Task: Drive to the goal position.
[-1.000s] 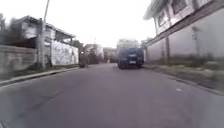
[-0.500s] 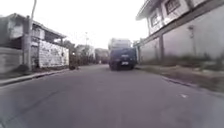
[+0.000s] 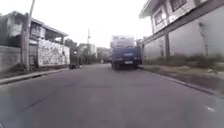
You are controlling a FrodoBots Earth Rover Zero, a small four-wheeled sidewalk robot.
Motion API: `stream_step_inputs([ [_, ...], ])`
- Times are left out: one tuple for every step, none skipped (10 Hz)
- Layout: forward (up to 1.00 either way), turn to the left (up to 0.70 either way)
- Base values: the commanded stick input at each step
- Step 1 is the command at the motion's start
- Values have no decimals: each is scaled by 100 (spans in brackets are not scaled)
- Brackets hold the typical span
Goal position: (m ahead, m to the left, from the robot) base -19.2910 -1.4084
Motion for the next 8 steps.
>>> stream_step_inputs([
  [100,0],
  [100,0],
  [100,0],
  [100,0],
  [100,0],
  [100,0],
  [100,0],
  [100,0],
])
